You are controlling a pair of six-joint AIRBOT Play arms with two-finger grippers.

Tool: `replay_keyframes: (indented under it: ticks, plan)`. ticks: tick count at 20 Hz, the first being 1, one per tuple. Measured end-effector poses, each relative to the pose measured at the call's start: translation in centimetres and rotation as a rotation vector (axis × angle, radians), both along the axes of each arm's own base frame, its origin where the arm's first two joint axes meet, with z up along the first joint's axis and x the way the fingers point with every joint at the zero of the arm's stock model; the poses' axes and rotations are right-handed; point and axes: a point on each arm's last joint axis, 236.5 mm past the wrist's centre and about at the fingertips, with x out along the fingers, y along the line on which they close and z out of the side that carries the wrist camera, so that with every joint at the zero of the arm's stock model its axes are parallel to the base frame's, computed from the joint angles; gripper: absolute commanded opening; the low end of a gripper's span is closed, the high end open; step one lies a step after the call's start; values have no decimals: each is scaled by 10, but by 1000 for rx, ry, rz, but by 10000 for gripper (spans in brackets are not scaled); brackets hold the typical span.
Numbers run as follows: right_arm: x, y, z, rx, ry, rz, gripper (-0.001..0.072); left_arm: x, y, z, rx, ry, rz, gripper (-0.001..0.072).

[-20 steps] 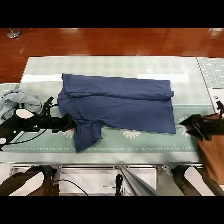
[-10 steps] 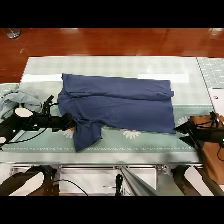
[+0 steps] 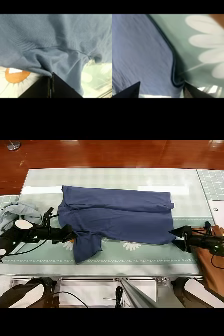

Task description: Fold the shirts.

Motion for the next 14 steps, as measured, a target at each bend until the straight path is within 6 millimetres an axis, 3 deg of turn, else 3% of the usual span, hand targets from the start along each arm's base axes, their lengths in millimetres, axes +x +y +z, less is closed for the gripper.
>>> replay_keyframes:
  ticks: [1,2,4,7,14]
  plan:
    - [2,4,-2,-8,-4,18,326,0,0,0,0,0,0,27]
    - [3,5,-6,-33,-4,45,18,0,0,0,0,-1,0,27]
    - [12,11,-2,-67,-37,112,20,2,1,2,0,-6,3,27]
    - [32,15,19,-88,-102,192,20,16,7,14,-9,-33,15,27]
    - [87,1,76,-134,-242,197,20,95,41,75,12,-219,80,26]
